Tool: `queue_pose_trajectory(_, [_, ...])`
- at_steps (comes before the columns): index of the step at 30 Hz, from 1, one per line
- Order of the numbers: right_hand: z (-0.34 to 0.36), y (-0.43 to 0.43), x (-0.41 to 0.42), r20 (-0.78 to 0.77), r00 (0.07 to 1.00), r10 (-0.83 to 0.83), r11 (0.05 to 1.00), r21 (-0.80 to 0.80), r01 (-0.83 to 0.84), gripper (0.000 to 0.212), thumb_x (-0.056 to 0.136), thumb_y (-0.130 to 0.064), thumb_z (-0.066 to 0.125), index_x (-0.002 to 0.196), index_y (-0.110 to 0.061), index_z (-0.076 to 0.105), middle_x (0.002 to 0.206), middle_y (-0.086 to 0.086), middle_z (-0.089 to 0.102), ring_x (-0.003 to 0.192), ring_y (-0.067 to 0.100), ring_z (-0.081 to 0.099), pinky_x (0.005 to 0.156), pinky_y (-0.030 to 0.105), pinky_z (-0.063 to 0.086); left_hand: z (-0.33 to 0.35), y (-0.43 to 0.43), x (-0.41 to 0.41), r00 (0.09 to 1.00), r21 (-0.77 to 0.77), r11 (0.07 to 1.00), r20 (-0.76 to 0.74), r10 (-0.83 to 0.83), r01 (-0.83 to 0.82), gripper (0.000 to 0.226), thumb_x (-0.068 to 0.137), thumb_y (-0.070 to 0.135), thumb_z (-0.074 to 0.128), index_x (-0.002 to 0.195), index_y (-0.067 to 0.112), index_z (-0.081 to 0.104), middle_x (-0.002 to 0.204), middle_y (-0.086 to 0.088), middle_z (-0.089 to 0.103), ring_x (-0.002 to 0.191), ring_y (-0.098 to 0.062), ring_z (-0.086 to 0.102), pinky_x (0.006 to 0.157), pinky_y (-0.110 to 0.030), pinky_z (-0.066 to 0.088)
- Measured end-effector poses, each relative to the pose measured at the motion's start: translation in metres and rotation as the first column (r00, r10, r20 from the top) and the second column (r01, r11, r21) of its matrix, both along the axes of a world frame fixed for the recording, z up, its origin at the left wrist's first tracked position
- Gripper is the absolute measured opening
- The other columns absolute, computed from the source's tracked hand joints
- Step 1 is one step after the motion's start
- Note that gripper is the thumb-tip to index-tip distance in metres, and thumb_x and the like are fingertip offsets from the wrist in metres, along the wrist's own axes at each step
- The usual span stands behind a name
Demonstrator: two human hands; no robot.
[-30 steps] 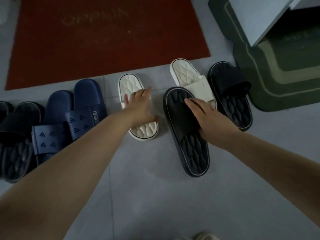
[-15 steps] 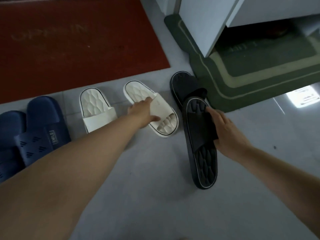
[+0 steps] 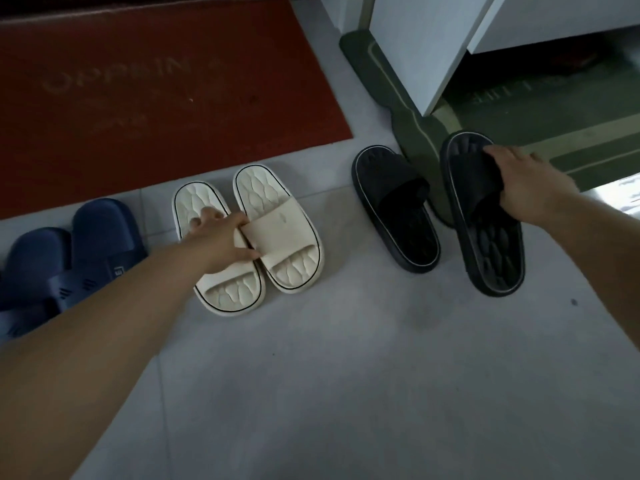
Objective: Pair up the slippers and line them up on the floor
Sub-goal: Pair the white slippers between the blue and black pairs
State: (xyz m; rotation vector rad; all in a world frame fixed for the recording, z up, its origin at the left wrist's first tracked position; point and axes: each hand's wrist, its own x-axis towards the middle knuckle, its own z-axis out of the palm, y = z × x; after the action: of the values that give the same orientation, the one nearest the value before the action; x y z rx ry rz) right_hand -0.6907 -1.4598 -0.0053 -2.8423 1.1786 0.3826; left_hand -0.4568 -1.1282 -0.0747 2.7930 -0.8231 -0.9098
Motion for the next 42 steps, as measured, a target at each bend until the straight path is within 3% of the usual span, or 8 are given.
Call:
queue_pose_trajectory(4, [-0.021, -0.014, 0.023, -0.093, 0.993, -0.072, 0.995, -0.077, 0.065, 0.068, 0.089, -0.004, 0.046, 0.147, -0.024, 0.017, 0.142, 0.021, 0.031, 0.126, 0.043, 0.034, 0.094, 0.056, 0.042, -0.007, 0.004, -0.002, 0.999, 0.032, 0.999, -0.04, 0.011, -0.01, 0.074, 0.074, 0.055, 0.067, 0.136, 0.033, 0.033, 0.133, -0.013, 0.044, 0.122, -0.036, 0.045, 0.108, -0.048, 0.031])
queue_pose_trajectory(8, [-0.04, -0.01, 0.049, -0.141, 0.985, -0.1, 0.986, -0.146, 0.079, 0.062, 0.093, -0.007, 0.038, 0.148, -0.023, 0.015, 0.139, 0.026, 0.032, 0.125, 0.043, 0.035, 0.092, 0.051, 0.043, -0.009, 0.003, -0.005, 0.998, -0.075, 0.995, -0.002, 0.067, -0.067, 0.057, 0.079, 0.039, 0.069, 0.127, 0.027, 0.043, 0.127, -0.002, 0.056, 0.116, -0.028, 0.052, 0.104, -0.042, 0.033])
queue_pose_trajectory(13, [-0.054, 0.001, 0.072, -0.192, 0.981, -0.008, 0.999, -0.046, -0.001, 0.069, 0.093, -0.009, 0.042, 0.15, -0.026, 0.008, 0.144, 0.024, 0.035, 0.131, 0.042, 0.032, 0.101, 0.048, 0.039, -0.013, 0.011, -0.005, 0.977, -0.152, 0.966, 0.003, 0.211, -0.209, 0.046, 0.073, 0.033, 0.075, 0.111, 0.033, 0.05, 0.117, -0.001, 0.06, 0.111, -0.034, 0.05, 0.091, -0.04, 0.042])
queue_pose_trajectory(19, [-0.069, 0.053, 0.105, -0.095, 0.977, 0.194, 0.979, 0.081, -0.186, 0.069, 0.092, -0.007, 0.042, 0.149, -0.03, 0.01, 0.145, 0.023, 0.028, 0.131, 0.041, 0.029, 0.102, 0.046, 0.038, -0.007, 0.015, -0.002, 0.996, -0.067, 0.996, 0.059, 0.063, -0.059, 0.049, 0.081, 0.03, 0.069, 0.124, 0.024, 0.047, 0.129, -0.002, 0.055, 0.118, -0.028, 0.051, 0.105, -0.043, 0.032])
queue_pose_trajectory(27, [-0.068, 0.047, 0.108, -0.014, 1.0, 0.025, 0.998, 0.055, -0.024, 0.067, 0.09, 0.001, 0.041, 0.148, -0.019, 0.016, 0.143, 0.023, 0.023, 0.127, 0.042, 0.032, 0.098, 0.049, 0.04, -0.004, 0.025, 0.006, 0.988, 0.056, 0.994, 0.119, -0.095, 0.089, 0.049, 0.081, 0.039, 0.066, 0.124, 0.027, 0.046, 0.125, -0.002, 0.053, 0.121, -0.027, 0.047, 0.113, -0.046, 0.016])
queue_pose_trajectory(33, [-0.069, 0.075, 0.08, 0.42, 0.867, -0.269, 0.96, 0.188, 0.206, 0.045, 0.078, -0.015, 0.063, 0.117, -0.002, 0.044, 0.126, 0.02, 0.043, 0.116, 0.037, 0.045, 0.094, 0.041, 0.041, -0.004, 0.024, -0.003, 0.984, 0.081, 0.995, 0.164, -0.073, 0.06, 0.049, 0.086, 0.038, 0.06, 0.13, 0.028, 0.04, 0.129, -0.003, 0.05, 0.129, -0.029, 0.037, 0.116, -0.051, 0.006])
queue_pose_trajectory(39, [-0.093, 0.111, 0.077, 0.202, 0.862, -0.465, 0.769, 0.574, 0.281, 0.082, 0.079, -0.037, 0.069, 0.142, -0.009, 0.025, 0.142, 0.018, 0.034, 0.129, 0.037, 0.04, 0.105, 0.041, 0.036, -0.004, 0.023, -0.02, 0.979, 0.044, 0.999, 0.204, -0.002, -0.007, 0.056, 0.09, 0.034, 0.054, 0.14, 0.027, 0.029, 0.143, -0.005, 0.038, 0.139, -0.03, 0.026, 0.117, -0.052, 0.001])
queue_pose_trajectory(42, [-0.093, 0.1, 0.099, 0.216, 0.861, -0.461, 0.782, 0.558, 0.278, 0.069, 0.087, -0.036, 0.059, 0.141, -0.007, 0.028, 0.142, 0.021, 0.036, 0.126, 0.04, 0.044, 0.1, 0.041, 0.04, -0.002, 0.023, -0.026, 0.981, 0.012, 1.0, 0.195, 0.013, -0.016, 0.061, 0.089, 0.036, 0.053, 0.143, 0.028, 0.024, 0.148, -0.004, 0.03, 0.142, -0.029, 0.02, 0.118, -0.051, 0.001])
